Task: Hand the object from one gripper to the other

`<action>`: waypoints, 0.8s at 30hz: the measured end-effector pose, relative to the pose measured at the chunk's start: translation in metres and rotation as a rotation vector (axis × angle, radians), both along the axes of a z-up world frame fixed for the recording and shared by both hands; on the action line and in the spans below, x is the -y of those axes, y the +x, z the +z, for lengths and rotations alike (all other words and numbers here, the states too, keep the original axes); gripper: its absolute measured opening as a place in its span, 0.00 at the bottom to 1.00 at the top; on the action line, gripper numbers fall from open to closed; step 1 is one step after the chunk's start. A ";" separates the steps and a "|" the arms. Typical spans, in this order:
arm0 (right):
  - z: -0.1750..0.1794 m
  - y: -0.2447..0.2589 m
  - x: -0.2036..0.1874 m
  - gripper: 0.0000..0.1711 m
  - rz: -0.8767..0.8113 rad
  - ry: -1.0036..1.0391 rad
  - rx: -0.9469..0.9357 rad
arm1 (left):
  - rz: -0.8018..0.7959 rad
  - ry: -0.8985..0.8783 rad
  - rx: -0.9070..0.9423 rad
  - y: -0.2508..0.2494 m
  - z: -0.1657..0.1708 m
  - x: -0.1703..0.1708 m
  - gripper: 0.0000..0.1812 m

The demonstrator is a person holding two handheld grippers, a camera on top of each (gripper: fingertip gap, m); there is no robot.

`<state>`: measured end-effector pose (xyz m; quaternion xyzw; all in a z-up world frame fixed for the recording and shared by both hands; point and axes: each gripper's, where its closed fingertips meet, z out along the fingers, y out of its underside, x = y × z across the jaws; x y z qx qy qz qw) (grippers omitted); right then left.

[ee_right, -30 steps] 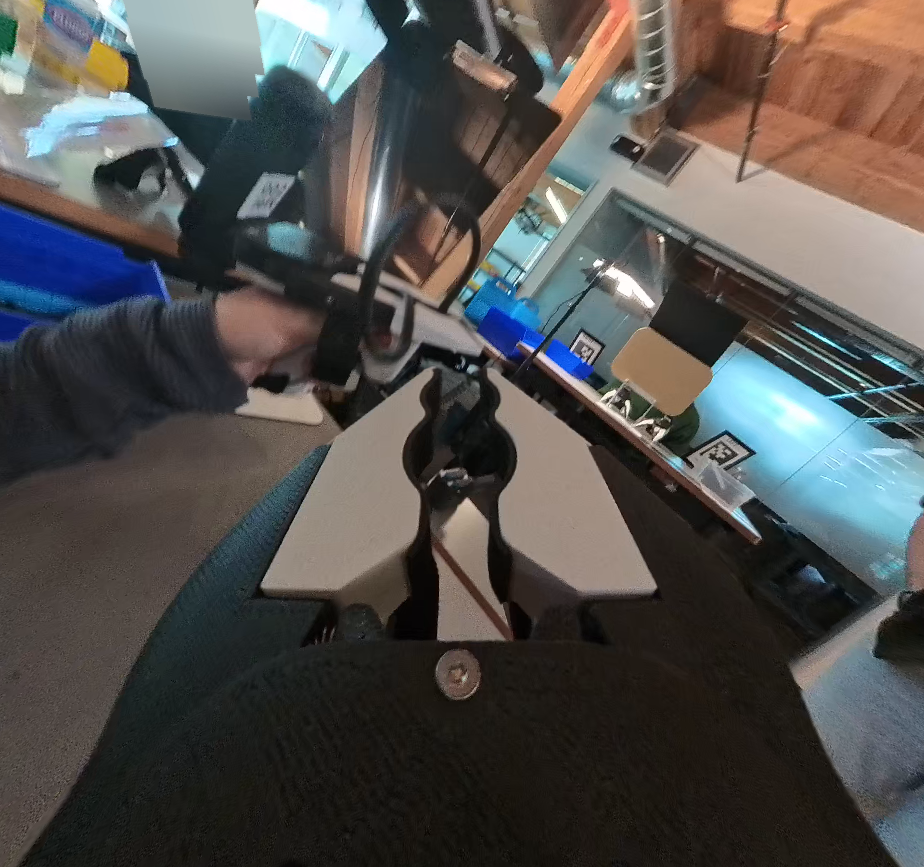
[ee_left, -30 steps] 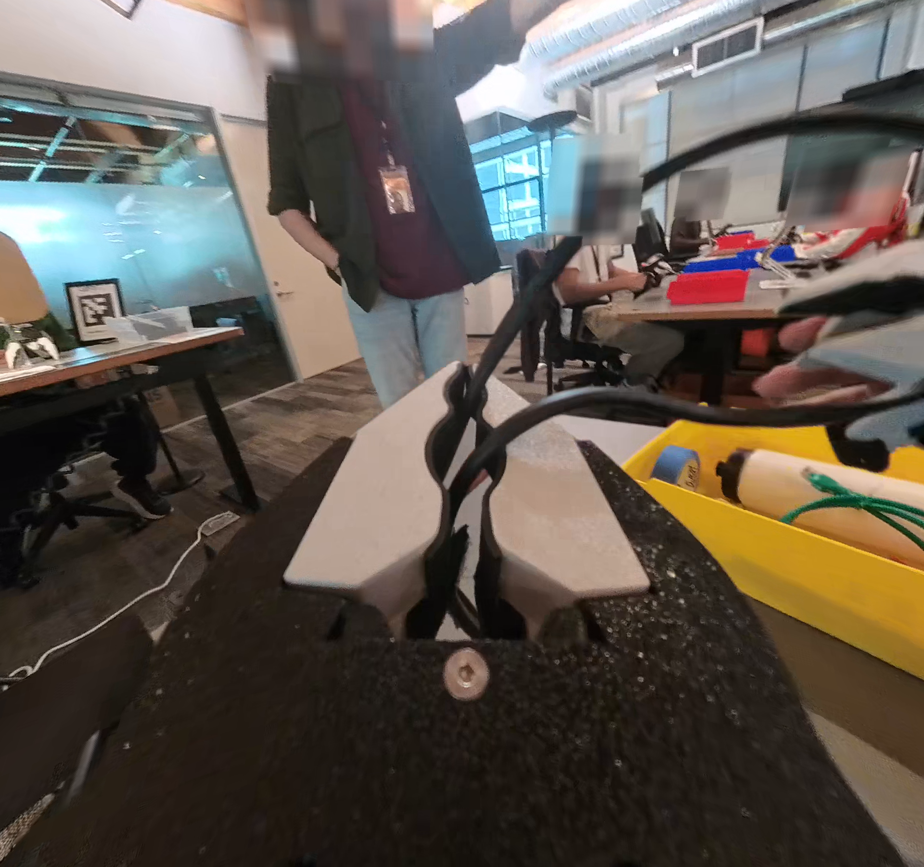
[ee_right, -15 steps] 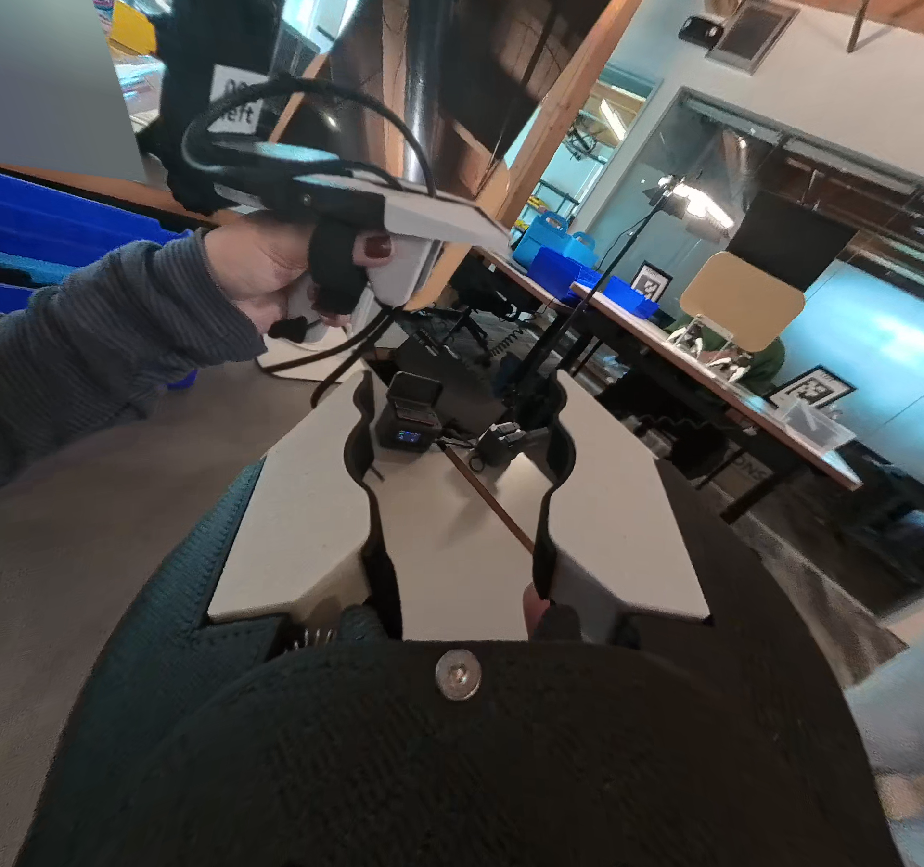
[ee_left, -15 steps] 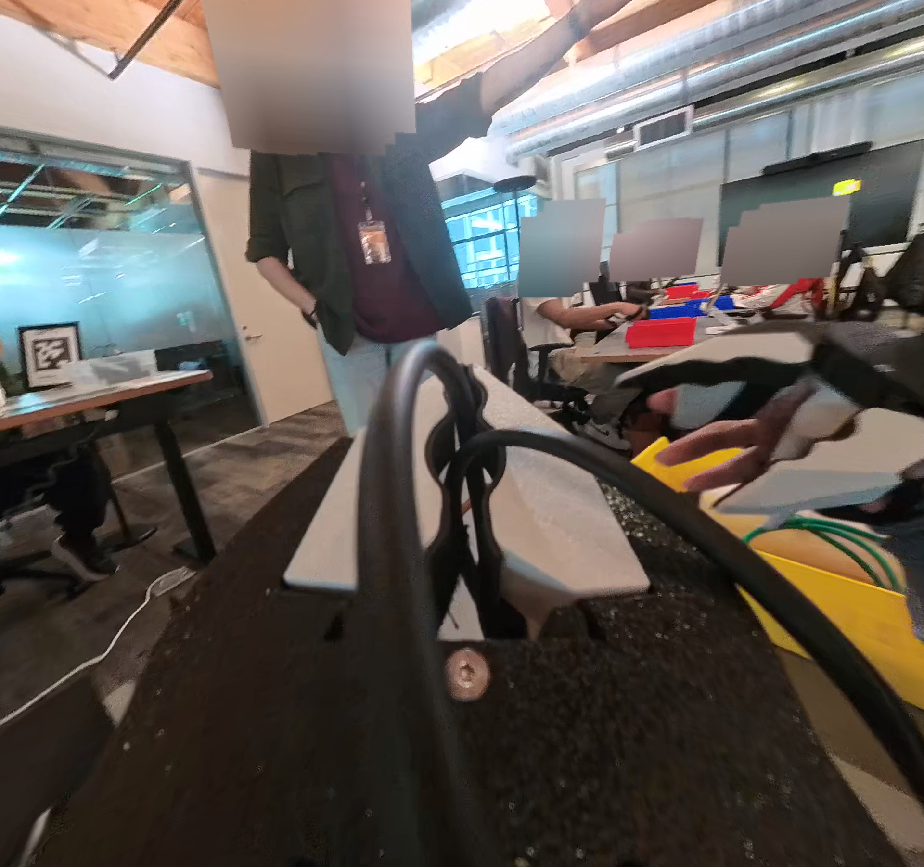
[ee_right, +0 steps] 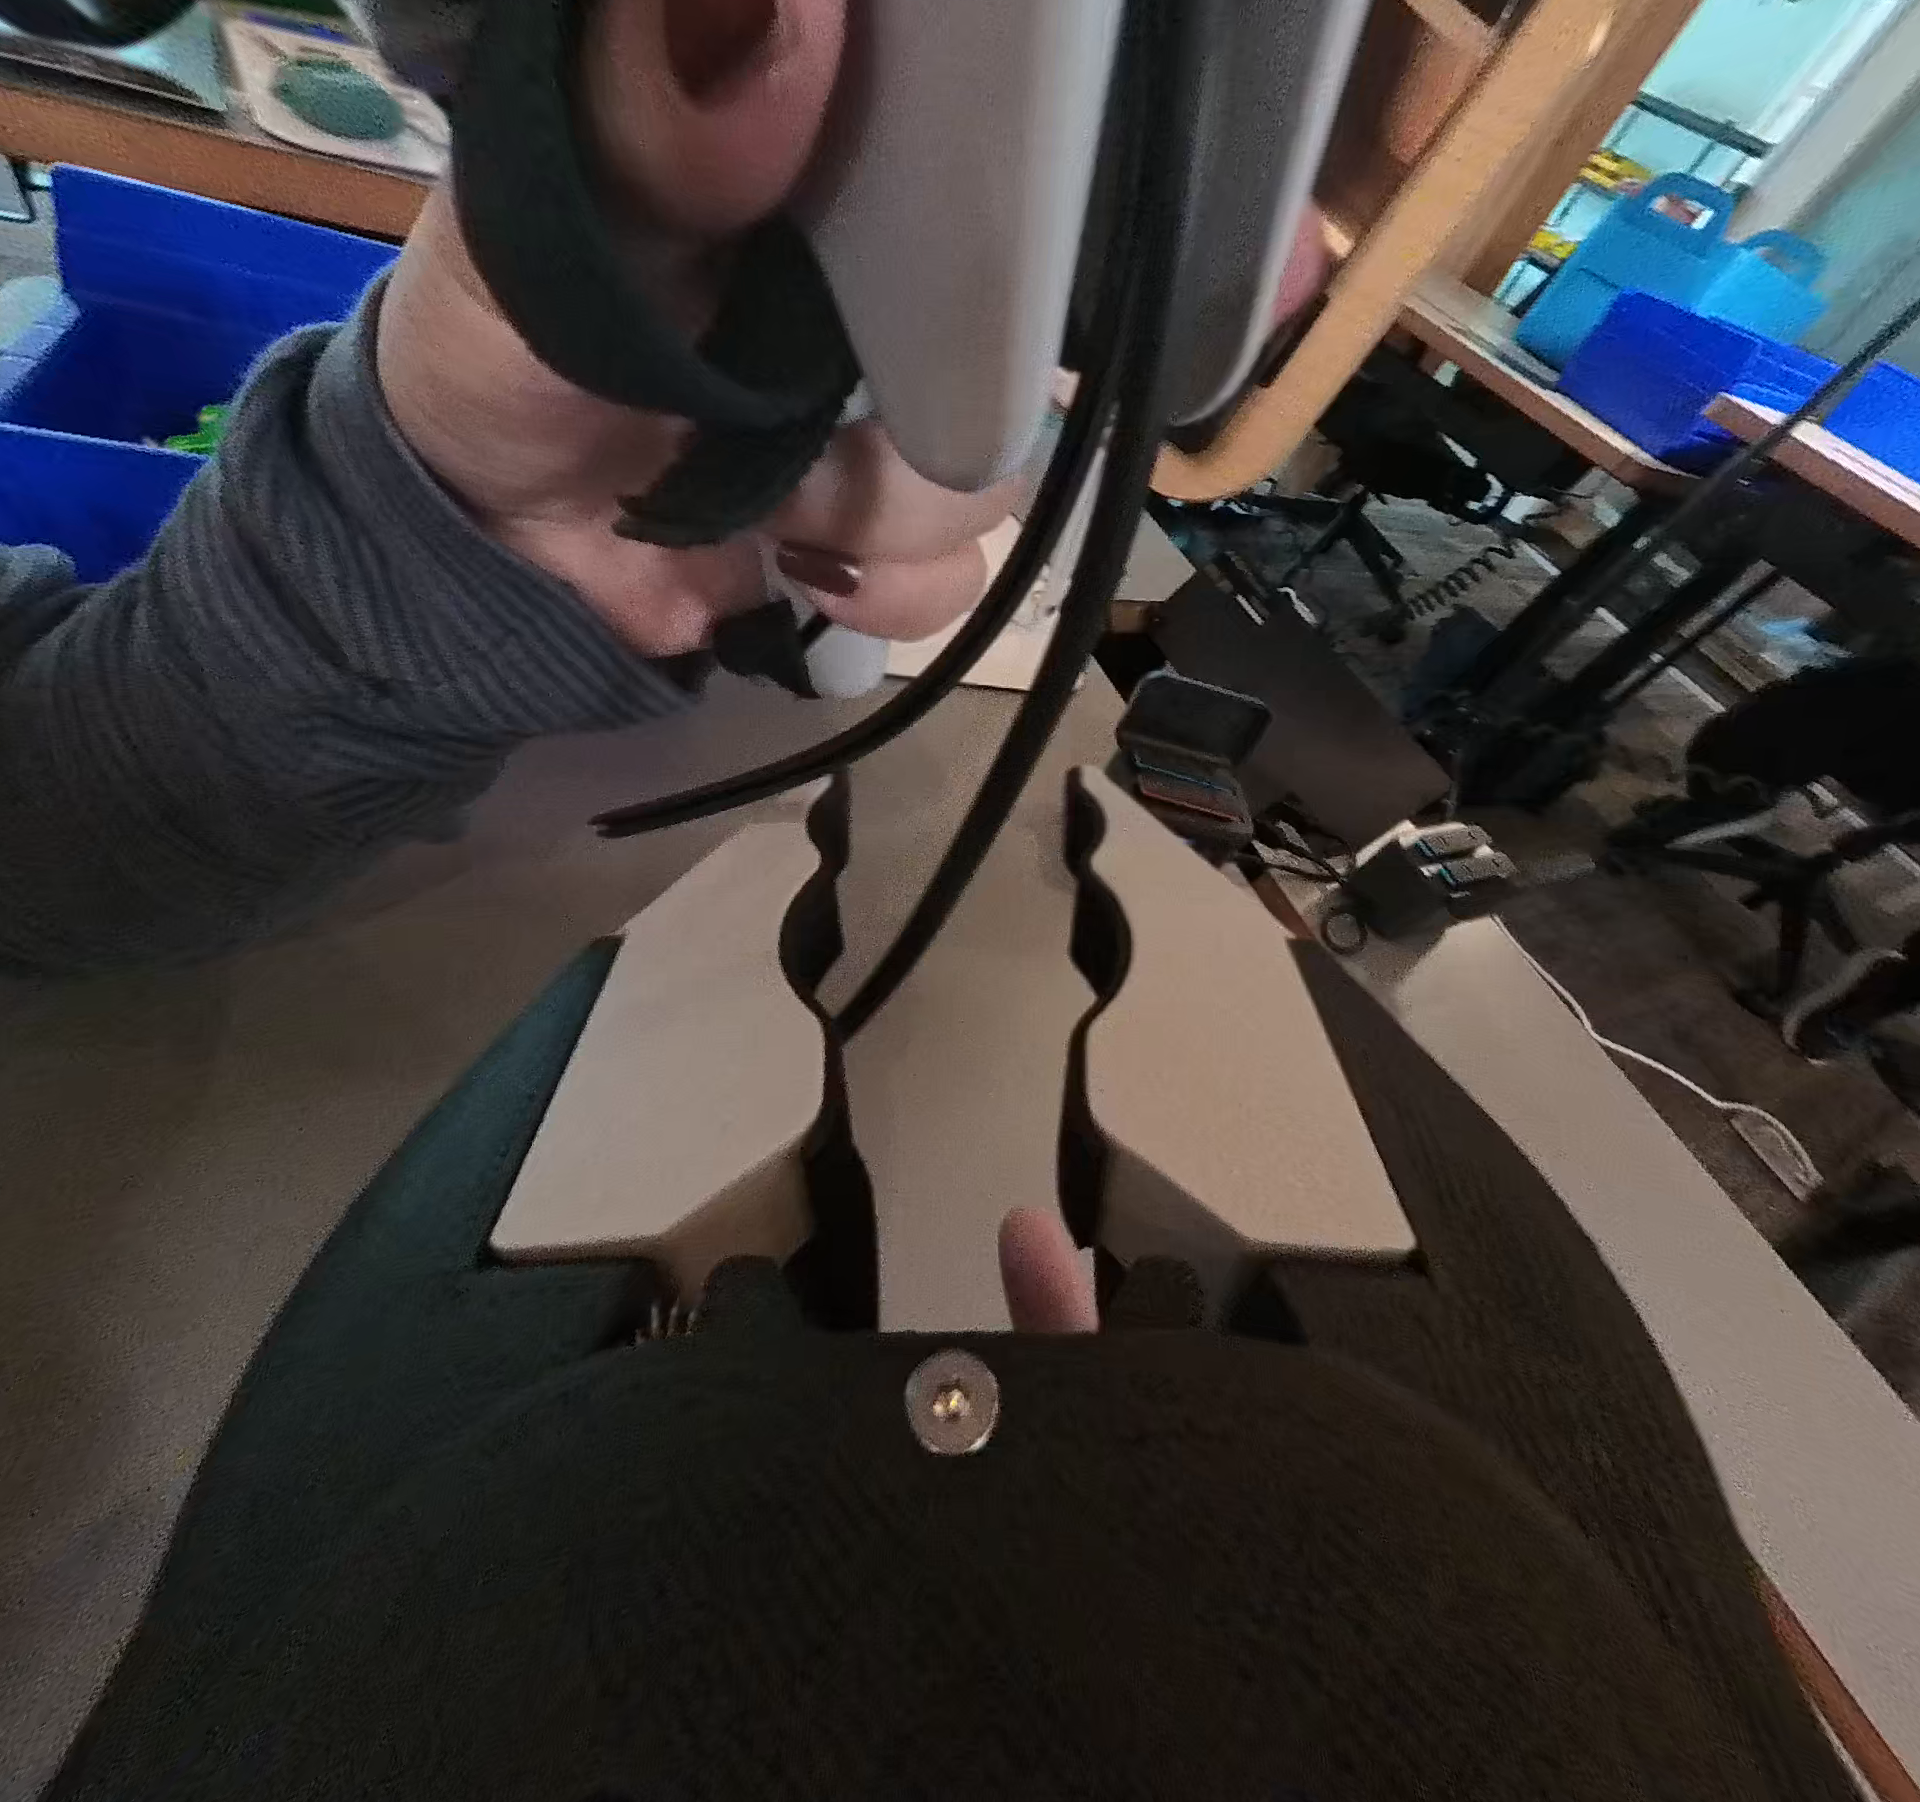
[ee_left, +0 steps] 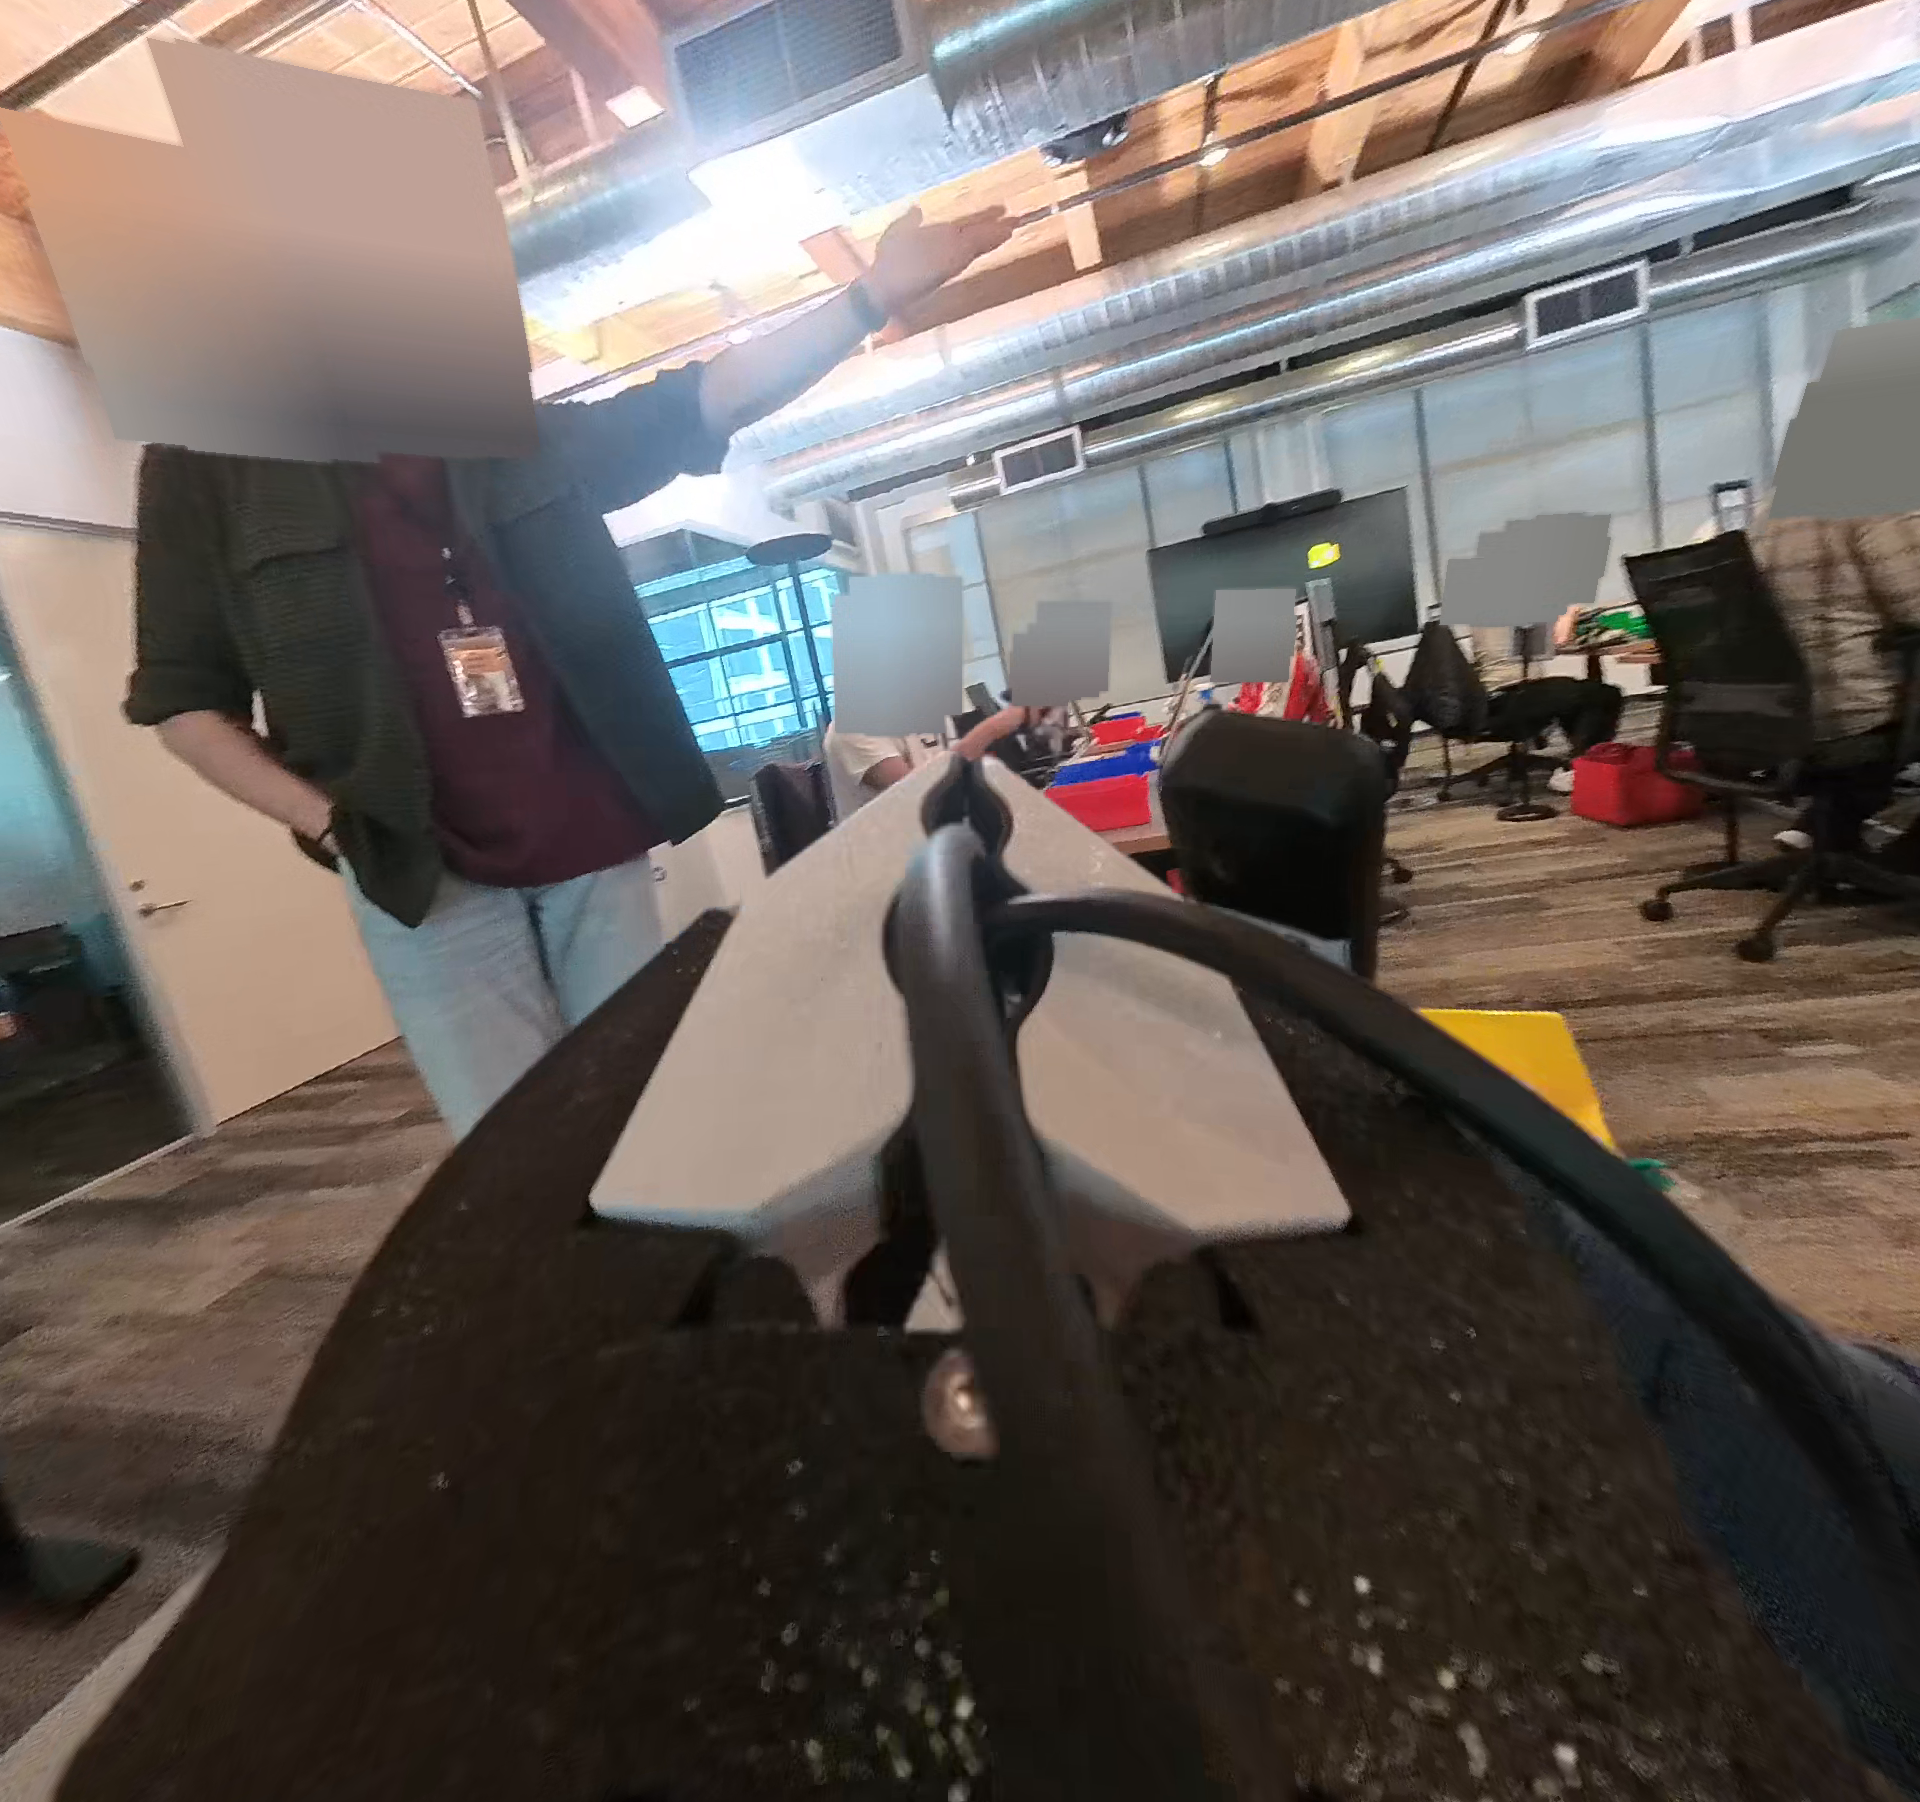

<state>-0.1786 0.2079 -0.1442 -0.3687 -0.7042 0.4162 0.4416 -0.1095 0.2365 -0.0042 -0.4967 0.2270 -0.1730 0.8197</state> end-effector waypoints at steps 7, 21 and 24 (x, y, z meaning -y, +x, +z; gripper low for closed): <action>0.021 0.003 -0.024 0.00 -0.136 0.052 -0.088 | -0.065 -0.041 0.043 -0.002 0.000 0.004 0.00; 0.112 0.059 -0.081 0.00 -0.537 0.056 -0.509 | 0.028 -0.155 0.044 -0.011 -0.015 -0.014 0.10; 0.113 0.064 -0.088 0.00 -0.585 0.050 -0.511 | 0.017 -0.220 0.013 -0.006 -0.024 -0.019 0.19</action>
